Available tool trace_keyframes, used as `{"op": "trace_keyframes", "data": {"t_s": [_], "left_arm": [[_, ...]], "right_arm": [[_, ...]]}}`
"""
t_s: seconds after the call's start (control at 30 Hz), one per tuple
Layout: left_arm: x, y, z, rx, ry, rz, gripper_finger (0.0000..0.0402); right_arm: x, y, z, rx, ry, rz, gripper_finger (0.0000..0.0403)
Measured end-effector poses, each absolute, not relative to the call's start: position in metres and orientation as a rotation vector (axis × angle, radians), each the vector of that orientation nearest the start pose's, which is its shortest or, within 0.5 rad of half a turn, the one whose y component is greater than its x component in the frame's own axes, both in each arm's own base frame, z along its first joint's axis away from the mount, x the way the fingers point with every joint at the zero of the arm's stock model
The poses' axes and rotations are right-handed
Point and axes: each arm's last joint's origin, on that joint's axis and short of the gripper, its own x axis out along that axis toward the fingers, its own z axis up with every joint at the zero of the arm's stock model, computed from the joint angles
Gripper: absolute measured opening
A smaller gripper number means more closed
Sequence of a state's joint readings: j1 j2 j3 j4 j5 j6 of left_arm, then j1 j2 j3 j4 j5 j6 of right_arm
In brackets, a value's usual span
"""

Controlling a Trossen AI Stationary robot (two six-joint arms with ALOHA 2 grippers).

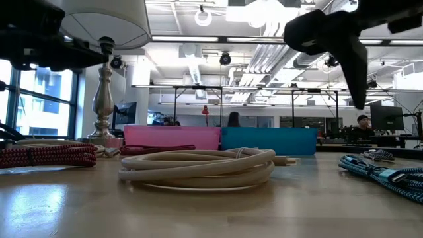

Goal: Pick & Place USB Port
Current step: Put the small black and blue charger cable into the blue bin

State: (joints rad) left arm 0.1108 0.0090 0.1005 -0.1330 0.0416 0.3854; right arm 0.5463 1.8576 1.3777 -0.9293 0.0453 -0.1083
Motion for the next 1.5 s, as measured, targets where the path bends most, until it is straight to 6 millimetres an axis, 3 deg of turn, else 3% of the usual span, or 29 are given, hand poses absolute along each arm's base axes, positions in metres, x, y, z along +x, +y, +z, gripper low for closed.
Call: {"op": "trace_keyframes", "data": {"t_s": [0.17,0.53,1.07,1.5], "left_arm": [[0.091,0.009,0.185,0.384,0.042,0.054,0.0115],[0.091,0.009,0.184,0.384,0.052,0.052,0.0115],[0.091,0.009,0.184,0.384,0.052,0.048,0.0115],[0.091,0.009,0.184,0.383,0.056,0.048,0.0115]], "right_arm": [[0.299,0.178,0.188,-0.614,1.354,0.54,0.0215],[0.301,0.168,0.171,-0.683,1.313,0.581,0.0215],[0.304,0.161,0.161,-0.681,1.312,0.622,0.0215],[0.311,0.163,0.138,-0.667,1.357,0.641,0.0212]]}}
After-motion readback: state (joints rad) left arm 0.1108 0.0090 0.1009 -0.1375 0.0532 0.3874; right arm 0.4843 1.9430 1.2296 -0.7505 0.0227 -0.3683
